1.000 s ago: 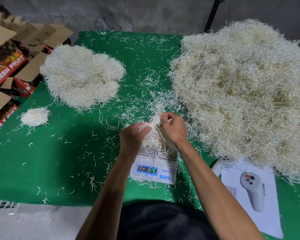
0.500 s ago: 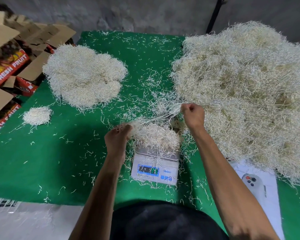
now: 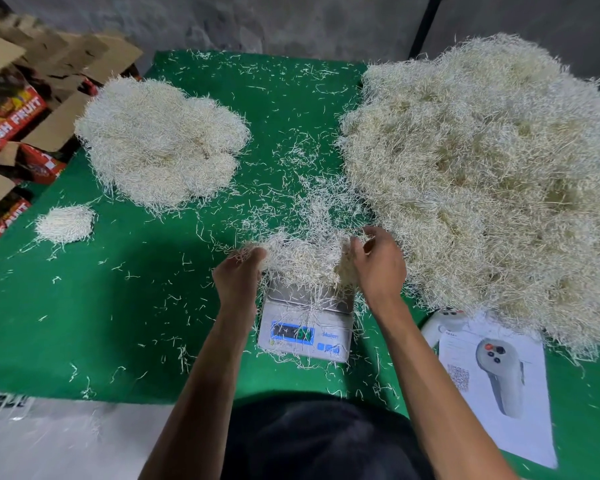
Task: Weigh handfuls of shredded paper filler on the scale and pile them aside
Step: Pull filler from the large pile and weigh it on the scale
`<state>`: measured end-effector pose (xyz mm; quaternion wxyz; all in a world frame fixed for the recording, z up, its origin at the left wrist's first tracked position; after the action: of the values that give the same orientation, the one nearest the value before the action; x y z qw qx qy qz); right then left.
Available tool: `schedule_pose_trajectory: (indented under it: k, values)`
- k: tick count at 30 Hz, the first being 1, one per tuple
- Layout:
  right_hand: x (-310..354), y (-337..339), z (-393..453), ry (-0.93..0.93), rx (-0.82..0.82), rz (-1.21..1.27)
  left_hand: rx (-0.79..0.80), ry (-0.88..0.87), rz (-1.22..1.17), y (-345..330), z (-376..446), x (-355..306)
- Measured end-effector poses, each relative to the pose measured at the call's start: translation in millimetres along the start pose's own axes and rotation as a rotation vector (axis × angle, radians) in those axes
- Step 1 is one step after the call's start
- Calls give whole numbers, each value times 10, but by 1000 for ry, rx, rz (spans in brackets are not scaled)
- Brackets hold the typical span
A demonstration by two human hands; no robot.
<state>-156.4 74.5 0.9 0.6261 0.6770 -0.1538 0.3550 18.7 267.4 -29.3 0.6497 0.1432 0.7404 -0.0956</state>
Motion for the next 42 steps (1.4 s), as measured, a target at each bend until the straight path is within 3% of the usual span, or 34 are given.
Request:
schedule_pose_trajectory:
  k: [10,20,24,26,32,36,39,42]
  values:
    - [94,142,9,67,-122,297,13,-15,69,-33,-26,-12]
    - [324,-9,-90,169,19,451,13,-1,13,-60,-57,-47]
    - [607,-216,-258,446,404,173,56,-40,26,-103,-67,-76]
    - [716,-285,-327,540,480,3,97,-89,53,-133,-76,-93]
    - [774,-279,-344,547,392,-8,108,-148,62,-160,-85,-153]
    - [608,-154,-192,443,162,68,100,-139,-12,-34,3,-197]
    - [419,-150,-83,402,177,-75,72,-2,-136,167,156,-166]
    - [470,-211,-167,532,259,-116,110,102,-252,166,195,-162]
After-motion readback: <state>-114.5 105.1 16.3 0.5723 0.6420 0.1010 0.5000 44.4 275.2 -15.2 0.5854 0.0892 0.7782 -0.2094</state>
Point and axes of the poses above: each hand's wrist, its own z-axis towards the middle knuckle, its own y-axis out of the back of the hand, x = y × z, the point moved 5 cm from there along z, towards the middle knuckle, and after that the axes turned 9 degrees about -y, right-handed, at the moved point
